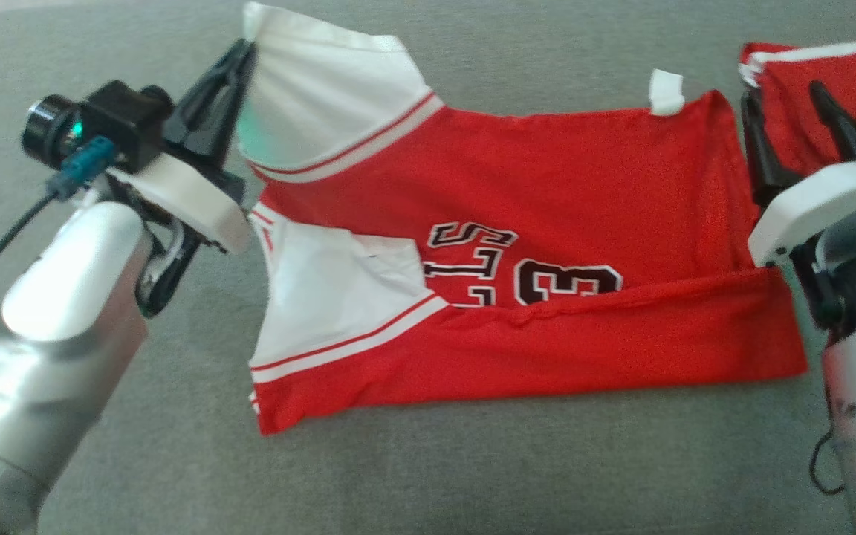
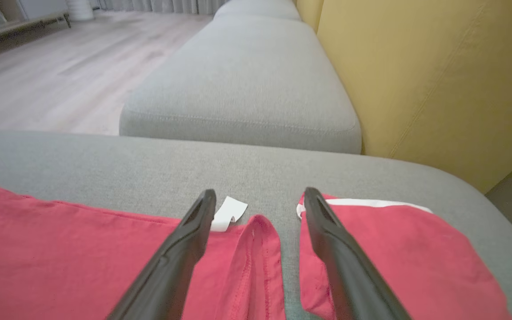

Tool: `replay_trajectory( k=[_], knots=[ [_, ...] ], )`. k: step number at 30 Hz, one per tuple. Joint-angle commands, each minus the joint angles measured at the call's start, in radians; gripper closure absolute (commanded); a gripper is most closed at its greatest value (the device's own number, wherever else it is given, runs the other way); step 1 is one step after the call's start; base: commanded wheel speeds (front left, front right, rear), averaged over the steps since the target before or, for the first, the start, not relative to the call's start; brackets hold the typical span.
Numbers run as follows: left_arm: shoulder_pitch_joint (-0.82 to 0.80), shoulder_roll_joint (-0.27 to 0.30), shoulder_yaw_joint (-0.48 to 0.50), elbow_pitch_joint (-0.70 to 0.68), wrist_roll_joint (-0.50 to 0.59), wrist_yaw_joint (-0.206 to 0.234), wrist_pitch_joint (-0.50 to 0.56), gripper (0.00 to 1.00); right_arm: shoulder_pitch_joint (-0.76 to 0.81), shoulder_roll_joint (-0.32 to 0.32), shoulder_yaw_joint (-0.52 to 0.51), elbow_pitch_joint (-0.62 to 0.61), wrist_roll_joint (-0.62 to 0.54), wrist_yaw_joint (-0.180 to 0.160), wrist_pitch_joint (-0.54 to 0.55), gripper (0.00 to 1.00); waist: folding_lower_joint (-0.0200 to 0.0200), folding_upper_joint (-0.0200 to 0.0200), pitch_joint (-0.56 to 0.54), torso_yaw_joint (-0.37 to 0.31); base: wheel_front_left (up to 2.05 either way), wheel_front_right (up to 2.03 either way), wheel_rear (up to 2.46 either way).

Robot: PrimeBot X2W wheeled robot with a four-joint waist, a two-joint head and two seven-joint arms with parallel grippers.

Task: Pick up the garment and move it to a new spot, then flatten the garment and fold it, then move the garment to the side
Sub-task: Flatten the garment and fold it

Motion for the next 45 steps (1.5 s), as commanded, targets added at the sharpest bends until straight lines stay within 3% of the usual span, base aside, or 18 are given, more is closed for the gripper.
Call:
replay_trajectory(
  k=[1, 11, 25, 26, 27, 28, 39, 45],
  knots=[
    [-0.03, 0.045, 0.03, -0.04, 0.007, 0.005, 0.004, 1.0, -0.046, -0.023, 0.022, -0.012, 0.008, -0.001, 0.016, 0.0, 0.0001, 0.0, 0.002, 0.029, 0.0, 0.0, 0.0],
    [-0.013, 0.045, -0.003, -0.191, 0.019, 0.03, 0.052, 1.0, -0.222, -0.135, 0.087, 0.31, -0.011, -0.001, 0.093, 0.0, 0.0001, 0.0, 0.062, 0.095, 0.0, 0.0, 0.0],
    [-0.039, 0.037, -0.016, -0.204, 0.026, 0.038, 0.063, 1.0, -0.342, -0.17, 0.203, 0.549, -0.003, -0.001, 0.066, 0.0, 0.0001, 0.0, 0.101, 0.114, 0.0, 0.0, 0.0],
    [-0.04, 0.037, -0.016, -0.2, 0.026, 0.04, 0.063, 1.0, -0.347, -0.167, 0.217, 0.56, 0.007, -0.001, 0.066, 0.24, 0.0001, 0.0, 0.101, 0.113, 0.0, 0.0, 0.0],
    [-0.041, 0.036, -0.016, -0.197, 0.026, 0.04, 0.062, 1.0, -0.351, -0.165, 0.231, 0.569, 0.019, -0.001, 0.066, 0.79, 0.0001, 0.0, 0.101, 0.111, 0.0, 0.0, 0.0],
    [-0.042, 0.036, -0.017, -0.194, 0.025, 0.041, 0.062, 1.0, -0.356, -0.165, 0.245, 0.576, 0.03, -0.001, 0.064, 1.0, 0.0001, 0.0, 0.102, 0.109, 0.0, 0.0, 0.0],
    [-0.097, 0.05, 0.007, -0.11, 0.014, 0.046, 0.07, 1.0, -0.45, -0.154, 0.276, 0.561, 0.176, -0.001, -0.096, 1.0, 0.0001, 0.0, 0.098, 0.064, 0.0, 0.0, 0.0],
    [-0.198, 0.051, 0.018, -0.002, 0.025, 0.027, 0.07, 1.0, -0.508, -0.146, 0.286, 0.543, 0.258, -0.001, -0.151, 1.0, 0.0001, 0.0, 0.117, 0.029, 0.0, 0.0, 0.0]
  ],
)
